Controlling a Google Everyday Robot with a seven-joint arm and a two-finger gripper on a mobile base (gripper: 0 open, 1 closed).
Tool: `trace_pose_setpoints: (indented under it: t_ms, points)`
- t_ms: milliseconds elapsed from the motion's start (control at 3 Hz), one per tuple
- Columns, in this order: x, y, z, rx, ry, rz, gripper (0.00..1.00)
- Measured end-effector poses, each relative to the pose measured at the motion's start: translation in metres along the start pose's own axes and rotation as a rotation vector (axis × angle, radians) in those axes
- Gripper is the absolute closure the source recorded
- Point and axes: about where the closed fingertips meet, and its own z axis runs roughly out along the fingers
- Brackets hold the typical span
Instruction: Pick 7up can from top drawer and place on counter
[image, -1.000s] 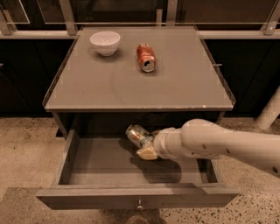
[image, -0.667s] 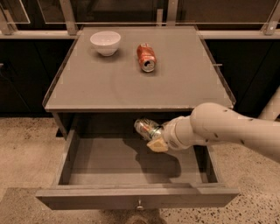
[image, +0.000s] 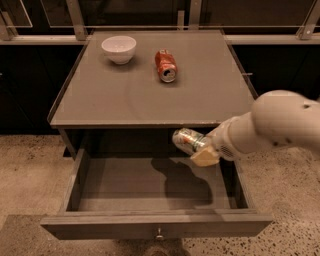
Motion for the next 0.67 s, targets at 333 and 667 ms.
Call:
trace_pose_setpoints:
  t_ms: [333,667]
  points:
    - [-0.004,-0.014,-0.037,-0.003,-0.048,0.017,1.0]
    - [-0.015,-0.033,-0.057,-0.008,-0.091,0.007,1.0]
